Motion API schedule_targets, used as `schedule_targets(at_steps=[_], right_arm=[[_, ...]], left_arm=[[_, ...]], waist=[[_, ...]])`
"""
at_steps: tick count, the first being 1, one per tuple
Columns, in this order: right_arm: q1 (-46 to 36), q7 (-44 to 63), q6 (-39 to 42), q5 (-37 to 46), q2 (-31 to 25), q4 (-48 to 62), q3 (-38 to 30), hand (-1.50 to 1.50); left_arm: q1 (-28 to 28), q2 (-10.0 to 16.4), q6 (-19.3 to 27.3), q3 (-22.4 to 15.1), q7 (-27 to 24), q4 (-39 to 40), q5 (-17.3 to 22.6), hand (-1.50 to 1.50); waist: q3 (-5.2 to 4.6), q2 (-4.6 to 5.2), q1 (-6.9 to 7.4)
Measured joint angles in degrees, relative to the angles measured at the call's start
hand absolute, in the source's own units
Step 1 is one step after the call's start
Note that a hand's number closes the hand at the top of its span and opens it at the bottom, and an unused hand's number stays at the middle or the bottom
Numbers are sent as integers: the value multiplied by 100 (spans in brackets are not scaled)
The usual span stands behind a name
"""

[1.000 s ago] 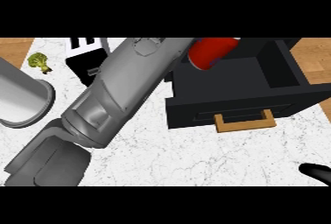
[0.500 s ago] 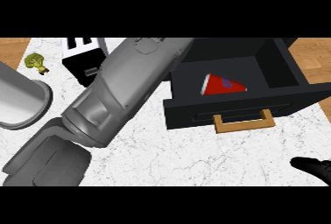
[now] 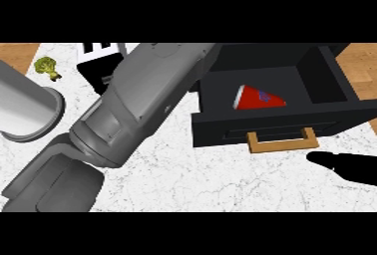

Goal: Pick up the can, place it into the drawer and close the drawer

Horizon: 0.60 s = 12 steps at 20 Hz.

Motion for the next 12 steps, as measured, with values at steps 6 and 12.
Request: schedule_targets(at_steps=[6, 12], right_arm=[[-363, -428, -237, 1210, -82, 780, 692, -150], [-750, -804, -659, 2233, -9, 1922, 1217, -150]], left_arm=[[-21, 0, 50, -55, -168, 82, 105, -150], [-146, 46, -97, -13, -193, 278, 18, -150]], waist=[[0, -19, 120], [-3, -55, 309]])
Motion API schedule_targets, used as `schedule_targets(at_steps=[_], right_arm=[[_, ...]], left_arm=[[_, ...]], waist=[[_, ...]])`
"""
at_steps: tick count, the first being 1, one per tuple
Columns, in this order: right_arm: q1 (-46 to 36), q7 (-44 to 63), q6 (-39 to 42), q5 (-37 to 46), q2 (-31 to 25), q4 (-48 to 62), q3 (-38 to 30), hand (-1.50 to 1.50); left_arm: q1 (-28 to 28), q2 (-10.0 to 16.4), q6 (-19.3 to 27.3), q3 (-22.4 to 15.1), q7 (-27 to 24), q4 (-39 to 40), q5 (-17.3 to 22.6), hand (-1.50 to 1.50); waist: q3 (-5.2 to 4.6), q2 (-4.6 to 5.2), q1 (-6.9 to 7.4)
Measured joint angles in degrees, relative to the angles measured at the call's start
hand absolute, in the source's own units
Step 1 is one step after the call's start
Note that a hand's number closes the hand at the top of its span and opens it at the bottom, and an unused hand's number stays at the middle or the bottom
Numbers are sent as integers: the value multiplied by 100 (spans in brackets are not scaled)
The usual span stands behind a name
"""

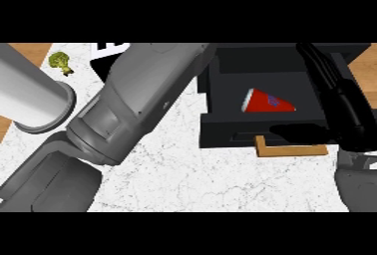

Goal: Pick up the can, place it into the drawer and close the drawer

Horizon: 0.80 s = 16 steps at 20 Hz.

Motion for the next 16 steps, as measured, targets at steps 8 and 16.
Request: schedule_targets(at_steps=[8, 16], right_arm=[[-751, -437, -871, 1170, 292, 2040, 400, -150], [-1771, -815, -1958, 1744, 650, 4175, 195, -150]], left_arm=[[-9, 174, -270, 121, 168, -85, -19, -150], [282, 497, -364, 136, 241, -319, -184, -150]], waist=[[-4, -42, 199], [-4, -64, 322]])
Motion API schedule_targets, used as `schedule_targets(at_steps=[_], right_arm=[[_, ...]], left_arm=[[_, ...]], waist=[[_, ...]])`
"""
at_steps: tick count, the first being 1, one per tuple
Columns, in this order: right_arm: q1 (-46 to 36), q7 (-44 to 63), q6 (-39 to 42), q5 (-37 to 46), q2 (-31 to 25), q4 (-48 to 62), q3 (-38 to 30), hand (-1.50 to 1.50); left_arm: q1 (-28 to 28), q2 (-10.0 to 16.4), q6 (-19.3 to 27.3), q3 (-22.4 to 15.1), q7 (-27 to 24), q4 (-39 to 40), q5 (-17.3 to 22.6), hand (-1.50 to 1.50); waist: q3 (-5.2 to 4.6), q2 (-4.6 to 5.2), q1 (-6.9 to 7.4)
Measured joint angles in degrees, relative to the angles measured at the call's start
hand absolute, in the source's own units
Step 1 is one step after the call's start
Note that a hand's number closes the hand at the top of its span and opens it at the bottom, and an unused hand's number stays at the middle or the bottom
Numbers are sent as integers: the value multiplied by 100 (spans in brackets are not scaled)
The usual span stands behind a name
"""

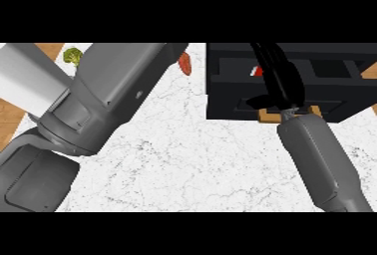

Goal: Pick up the can, place it into the drawer and close the drawer

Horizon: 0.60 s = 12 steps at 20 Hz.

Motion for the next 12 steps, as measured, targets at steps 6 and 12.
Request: schedule_targets(at_steps=[6, 12], right_arm=[[-812, -75, -932, 294, 88, 1326, -359, -150], [-1613, -82, -1589, 493, 184, 2432, -605, -150]], left_arm=[[267, 219, -45, -38, 201, -333, -95, -150], [583, 473, -157, -116, 471, -782, -187, -150]], waist=[[-2, -11, 126], [-3, -7, 247]])
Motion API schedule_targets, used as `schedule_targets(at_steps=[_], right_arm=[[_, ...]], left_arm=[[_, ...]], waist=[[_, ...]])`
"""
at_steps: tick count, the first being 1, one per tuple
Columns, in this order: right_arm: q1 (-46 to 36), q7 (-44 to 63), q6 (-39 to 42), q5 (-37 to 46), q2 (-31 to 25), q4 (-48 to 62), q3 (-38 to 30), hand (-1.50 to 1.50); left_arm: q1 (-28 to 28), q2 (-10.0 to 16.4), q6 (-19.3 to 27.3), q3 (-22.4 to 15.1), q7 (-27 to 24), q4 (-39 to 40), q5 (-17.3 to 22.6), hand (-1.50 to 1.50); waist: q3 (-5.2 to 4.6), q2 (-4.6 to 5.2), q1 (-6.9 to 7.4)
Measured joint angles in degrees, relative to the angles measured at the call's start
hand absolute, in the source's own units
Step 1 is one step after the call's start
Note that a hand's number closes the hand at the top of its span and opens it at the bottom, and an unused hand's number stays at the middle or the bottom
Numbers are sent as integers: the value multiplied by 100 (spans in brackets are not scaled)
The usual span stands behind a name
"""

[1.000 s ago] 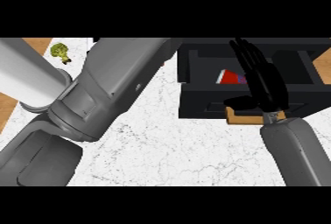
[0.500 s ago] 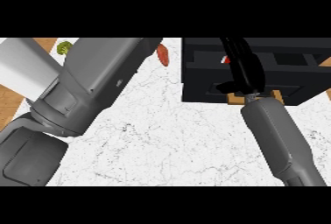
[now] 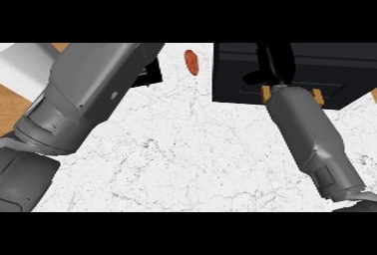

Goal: Pick up the can, place it into the drawer and close the drawer

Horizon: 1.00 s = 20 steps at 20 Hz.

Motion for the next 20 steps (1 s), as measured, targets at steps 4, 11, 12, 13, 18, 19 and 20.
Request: schedule_targets(at_steps=[4, 11, 12, 13, 18, 19, 20], right_arm=[[-445, -26, -196, 82, -50, 587, -122, -150], [-950, -177, -207, 40, -131, 1288, -323, -150], [-990, -230, -211, 14, -140, 1355, -358, -150], [-1040, -249, -213, 6, -137, 1414, -382, -150], [-1171, -716, -71, -256, -143, 1559, -621, -150], [-1187, -803, -72, -298, -140, 1576, -666, -150], [-1209, -872, -43, -339, -143, 1609, -712, -150]], left_arm=[[260, 105, -25, -48, 100, -355, -42, -150], [638, 429, -141, -121, 423, -1000, -83, -150], [689, 445, -141, -131, 455, -1084, -87, -150], [781, 490, -174, -137, 456, -1171, -88, -150], [1075, 678, -242, -149, 574, -1568, -80, -150], [1149, 696, -243, -155, 568, -1645, -83, -150], [1203, 713, -237, -171, 592, -1740, -90, -150]], waist=[[0, 12, 80], [20, 50, 166], [19, 53, 174], [23, 62, 179], [49, 102, 181], [50, 109, 185], [54, 112, 184]])
